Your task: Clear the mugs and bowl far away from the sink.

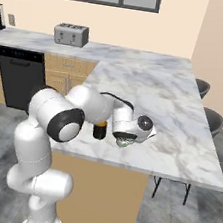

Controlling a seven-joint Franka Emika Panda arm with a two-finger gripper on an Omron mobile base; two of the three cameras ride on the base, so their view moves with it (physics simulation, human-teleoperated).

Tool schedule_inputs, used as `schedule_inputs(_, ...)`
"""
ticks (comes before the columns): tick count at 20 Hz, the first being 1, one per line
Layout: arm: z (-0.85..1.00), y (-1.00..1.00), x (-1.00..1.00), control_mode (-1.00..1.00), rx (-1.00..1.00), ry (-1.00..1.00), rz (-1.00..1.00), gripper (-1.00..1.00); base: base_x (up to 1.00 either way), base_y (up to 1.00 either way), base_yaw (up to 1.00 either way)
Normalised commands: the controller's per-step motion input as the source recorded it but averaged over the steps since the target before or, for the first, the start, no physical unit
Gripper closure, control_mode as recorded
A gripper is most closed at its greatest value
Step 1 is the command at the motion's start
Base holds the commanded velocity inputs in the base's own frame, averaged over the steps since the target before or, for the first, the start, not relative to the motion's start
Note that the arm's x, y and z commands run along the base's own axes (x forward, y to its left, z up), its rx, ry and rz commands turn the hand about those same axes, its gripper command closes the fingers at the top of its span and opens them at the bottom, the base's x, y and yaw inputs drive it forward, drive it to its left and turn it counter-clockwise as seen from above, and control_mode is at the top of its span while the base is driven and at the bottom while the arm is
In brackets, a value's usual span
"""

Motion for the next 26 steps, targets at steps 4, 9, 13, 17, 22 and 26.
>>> schedule_inputs(4,1.00,0.22,-0.15,-1.00,-0.12,0.01,0.01,-1.00,0.00,0.00,0.00)
schedule_inputs(9,1.00,0.76,-0.54,-1.00,-0.13,0.00,0.02,-1.00,0.00,0.00,0.00)
schedule_inputs(13,1.00,0.80,-0.58,-1.00,-0.11,0.00,0.00,-1.00,0.00,0.00,0.00)
schedule_inputs(17,1.00,0.71,-0.42,-1.00,-0.12,0.02,0.00,-1.00,0.00,0.00,0.00)
schedule_inputs(22,1.00,0.52,-0.49,-1.00,-0.05,0.10,0.00,-1.00,0.00,0.00,0.00)
schedule_inputs(26,0.96,0.09,-0.64,-1.00,0.00,0.11,0.07,-1.00,0.00,0.00,0.00)
